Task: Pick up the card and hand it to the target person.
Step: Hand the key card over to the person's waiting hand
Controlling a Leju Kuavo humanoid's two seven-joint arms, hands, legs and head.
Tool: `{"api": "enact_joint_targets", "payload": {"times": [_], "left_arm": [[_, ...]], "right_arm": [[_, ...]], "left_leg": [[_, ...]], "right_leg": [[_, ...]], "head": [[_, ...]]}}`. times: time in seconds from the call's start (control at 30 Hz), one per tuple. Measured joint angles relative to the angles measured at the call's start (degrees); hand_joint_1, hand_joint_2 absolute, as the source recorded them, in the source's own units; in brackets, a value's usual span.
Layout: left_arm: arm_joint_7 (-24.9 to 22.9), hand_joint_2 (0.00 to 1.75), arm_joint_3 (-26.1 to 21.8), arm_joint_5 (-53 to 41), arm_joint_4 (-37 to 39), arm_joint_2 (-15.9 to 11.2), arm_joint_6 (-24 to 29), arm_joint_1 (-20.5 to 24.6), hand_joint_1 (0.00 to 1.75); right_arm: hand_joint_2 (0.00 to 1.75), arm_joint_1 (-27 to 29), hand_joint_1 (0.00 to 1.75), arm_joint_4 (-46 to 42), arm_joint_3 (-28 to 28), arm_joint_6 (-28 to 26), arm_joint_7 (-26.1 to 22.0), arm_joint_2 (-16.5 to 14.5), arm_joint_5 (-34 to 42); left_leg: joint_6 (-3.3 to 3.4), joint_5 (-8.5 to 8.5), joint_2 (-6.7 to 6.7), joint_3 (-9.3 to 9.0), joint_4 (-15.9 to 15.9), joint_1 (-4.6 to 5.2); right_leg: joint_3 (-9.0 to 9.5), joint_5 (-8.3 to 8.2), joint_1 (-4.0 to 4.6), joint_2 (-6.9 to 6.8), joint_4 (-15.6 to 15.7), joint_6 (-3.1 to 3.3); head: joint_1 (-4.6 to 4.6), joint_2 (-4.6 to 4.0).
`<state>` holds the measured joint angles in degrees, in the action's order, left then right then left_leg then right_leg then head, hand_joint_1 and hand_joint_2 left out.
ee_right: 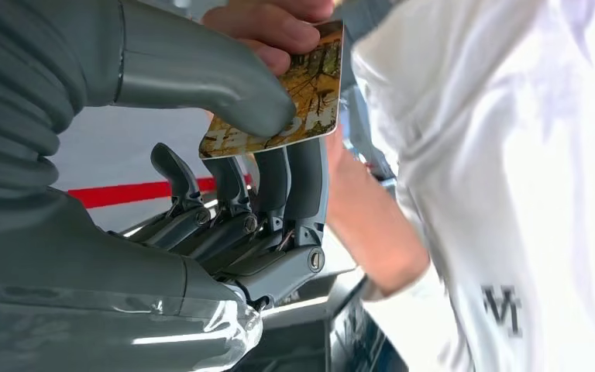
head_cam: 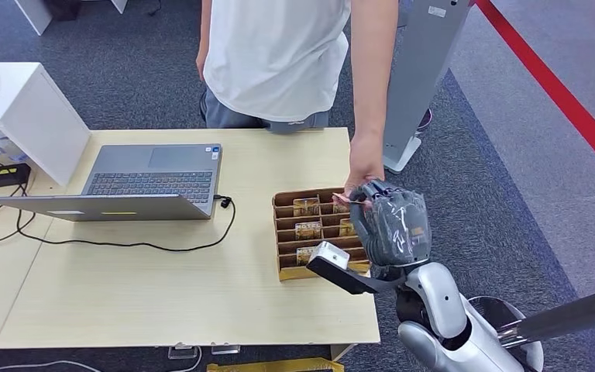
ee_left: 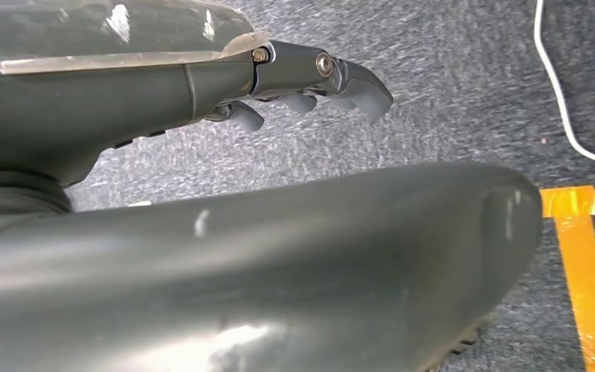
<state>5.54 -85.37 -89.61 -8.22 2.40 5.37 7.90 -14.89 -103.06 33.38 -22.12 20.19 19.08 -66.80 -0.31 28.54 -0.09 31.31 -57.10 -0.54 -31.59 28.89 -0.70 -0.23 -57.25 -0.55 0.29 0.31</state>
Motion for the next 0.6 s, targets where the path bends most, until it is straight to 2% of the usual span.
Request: {"api": "enact_joint_targets", "payload": {"times": [0.07,0.17,0.2,0.3,0.33,0.4,0.53,0.6], "left_arm": [[-0.1,0.00,0.0,0.1,0.0,0.0,0.0,0.0,0.00],[0.1,1.31,0.0,0.4,0.0,0.0,0.0,0.0,0.00],[0.2,1.75,0.0,0.5,0.0,0.0,0.0,0.0,0.00],[0.3,0.44,0.0,0.7,0.0,0.0,0.1,0.0,0.00],[0.2,0.00,0.0,0.8,0.0,0.0,0.1,0.0,0.00],[-0.3,0.00,0.0,1.0,0.0,0.1,0.6,0.0,0.00],[-1.7,0.00,0.0,1.3,0.0,0.1,1.1,0.0,0.00],[-2.3,0.00,0.0,1.2,0.0,0.1,1.4,0.0,0.00]], "right_arm": [[1.75,0.5,1.47,0.3,-0.3,-3.0,-1.0,-0.7,-0.4],[1.75,0.8,0.70,0.8,-0.4,-4.5,-1.6,-1.5,-0.4],[1.75,0.9,0.34,1.0,-0.5,-4.6,-1.8,-1.7,-0.4],[1.75,1.3,0.00,1.6,-0.6,-5.1,-2.4,-2.5,0.7],[1.75,1.5,0.00,1.8,-0.6,-5.3,-3.0,-2.7,1.9],[1.75,2.0,0.00,2.2,-0.7,-5.3,-6.0,-3.2,9.1],[1.75,3.7,0.00,2.9,-1.2,-3.1,-17.2,-4.0,39.9],[1.75,4.6,0.00,3.1,-1.8,-0.6,-20.7,-4.2,52.7]], "left_leg": [[0.00,0.00,0.00,0.00,0.0,0.00],[0.00,0.00,0.00,0.00,0.0,0.00],[0.00,0.00,0.00,0.01,0.0,0.00],[0.00,0.01,0.00,0.01,0.0,0.00],[0.00,0.01,0.00,0.01,0.0,0.00],[0.00,0.01,0.00,0.01,0.0,0.00],[0.00,0.01,0.00,0.01,0.0,0.00],[0.00,0.01,-0.01,0.00,0.0,0.00]], "right_leg": [[0.00,0.00,0.00,0.01,0.0,0.00],[-0.01,0.00,0.00,0.02,0.0,0.00],[-0.01,0.01,0.00,0.01,0.0,0.00],[-0.02,0.01,0.00,0.01,0.0,0.01],[-0.01,0.01,0.00,0.01,0.0,0.01],[-0.01,0.01,0.00,0.01,0.0,0.01],[-0.01,0.01,0.00,0.01,0.0,0.01],[-0.02,0.01,0.00,0.01,0.0,0.01]], "head": [[0.02,0.00],[-0.05,0.00],[-0.04,0.00],[-0.05,0.00],[-0.06,0.00],[-0.04,0.00],[0.02,0.00],[0.04,0.00]]}}
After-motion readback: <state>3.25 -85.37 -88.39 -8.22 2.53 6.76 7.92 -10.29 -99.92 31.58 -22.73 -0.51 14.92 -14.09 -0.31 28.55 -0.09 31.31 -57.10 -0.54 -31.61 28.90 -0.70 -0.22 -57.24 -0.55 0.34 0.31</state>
